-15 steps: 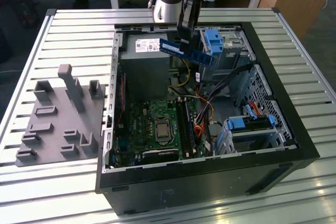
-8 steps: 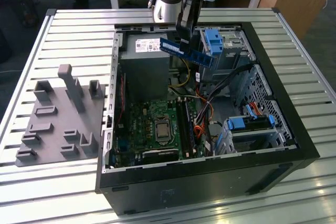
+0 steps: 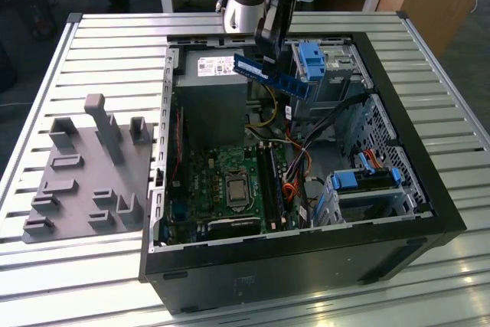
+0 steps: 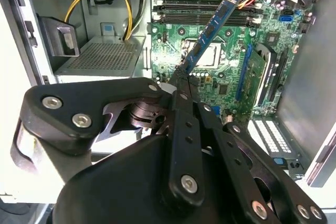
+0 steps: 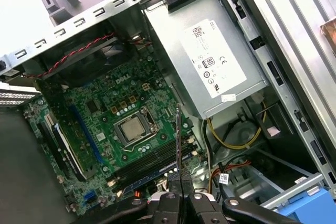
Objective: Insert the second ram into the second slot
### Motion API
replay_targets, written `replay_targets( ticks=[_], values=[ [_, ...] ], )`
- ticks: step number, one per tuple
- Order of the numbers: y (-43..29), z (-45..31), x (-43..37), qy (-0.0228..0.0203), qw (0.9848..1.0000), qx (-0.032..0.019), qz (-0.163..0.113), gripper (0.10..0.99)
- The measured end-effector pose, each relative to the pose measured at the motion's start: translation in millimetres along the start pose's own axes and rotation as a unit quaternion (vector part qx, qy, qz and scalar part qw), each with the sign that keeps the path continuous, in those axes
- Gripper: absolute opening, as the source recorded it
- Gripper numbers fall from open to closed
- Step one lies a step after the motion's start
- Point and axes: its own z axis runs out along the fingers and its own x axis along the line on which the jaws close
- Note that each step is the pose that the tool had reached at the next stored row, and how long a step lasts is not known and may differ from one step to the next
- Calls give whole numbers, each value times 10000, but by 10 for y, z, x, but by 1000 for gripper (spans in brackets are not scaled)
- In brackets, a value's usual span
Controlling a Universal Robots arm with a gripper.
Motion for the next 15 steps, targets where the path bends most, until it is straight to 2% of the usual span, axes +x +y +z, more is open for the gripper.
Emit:
replay_targets(
  ticks=[15],
  values=[
    [0, 0, 0, -15, 9992, 3, 406, 114]
  ],
)
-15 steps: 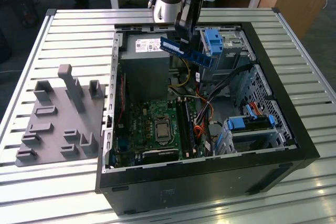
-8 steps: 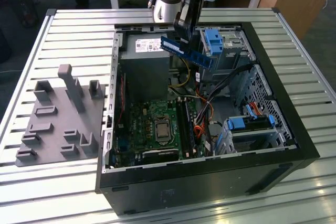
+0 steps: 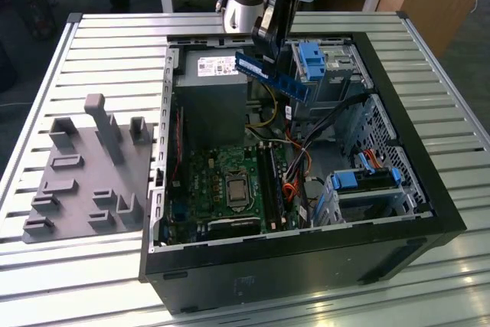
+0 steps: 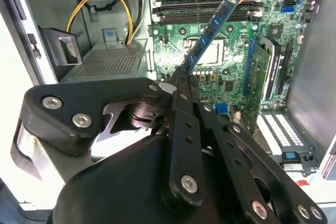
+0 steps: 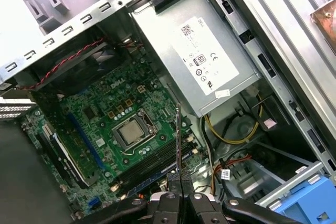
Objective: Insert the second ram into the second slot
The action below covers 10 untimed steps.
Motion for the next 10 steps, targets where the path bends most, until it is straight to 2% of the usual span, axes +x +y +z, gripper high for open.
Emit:
replay_targets(
  ticks=[5, 10],
  values=[
    [0, 0, 0, -6, 9998, 3, 215, 114],
    [0, 2, 0, -15, 9988, 7, 496, 114]
  ],
)
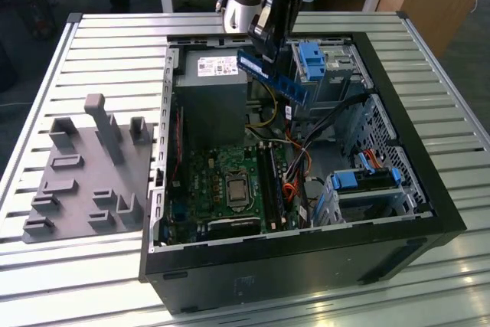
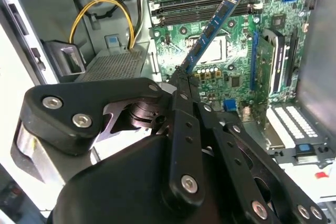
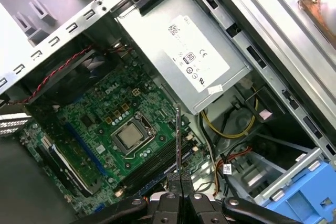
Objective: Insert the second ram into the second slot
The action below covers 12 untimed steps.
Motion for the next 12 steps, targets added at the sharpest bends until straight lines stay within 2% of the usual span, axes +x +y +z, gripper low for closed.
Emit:
replay_targets(
  ticks=[7, 12],
  values=[
    [0, 1, 0, -6, 9994, 8, 336, 114],
    [0, 1, 0, -15, 9983, 10, 576, 114]
  ],
)
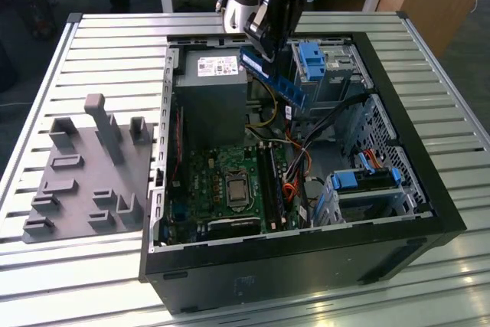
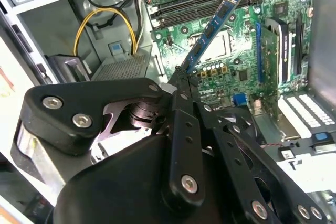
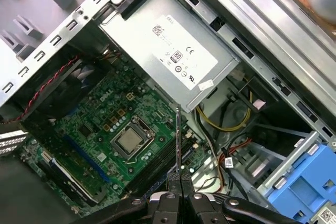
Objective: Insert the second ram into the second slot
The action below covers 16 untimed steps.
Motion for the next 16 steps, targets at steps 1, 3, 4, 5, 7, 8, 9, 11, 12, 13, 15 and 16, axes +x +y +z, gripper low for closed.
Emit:
replay_targets(
  ticks=[1, 3, 4, 5, 7, 8, 9, 11, 12, 13, 15, 16],
  values=[
    [0, 1, 0, -2, 10000, 0, 55, 114],
    [0, 1, 0, -6, 9999, 1, 150, 114],
    [0, 1, 0, -7, 9998, 1, 190, 114],
    [0, 1, 0, -8, 9997, 2, 228, 114],
    [0, 1, 0, -11, 9995, 2, 306, 114],
    [0, 1, 0, -12, 9994, 2, 342, 114],
    [0, 1, 0, -13, 9993, 3, 378, 114],
    [0, 1, 0, -16, 9990, 3, 454, 114],
    [0, 1, 0, -17, 9988, 4, 491, 114],
    [0, 1, 0, -18, 9986, 4, 528, 114],
    [0, 1, 0, -21, 9981, 4, 609, 114],
    [0, 2, 0, -23, 9979, 4, 648, 114]
  ],
)
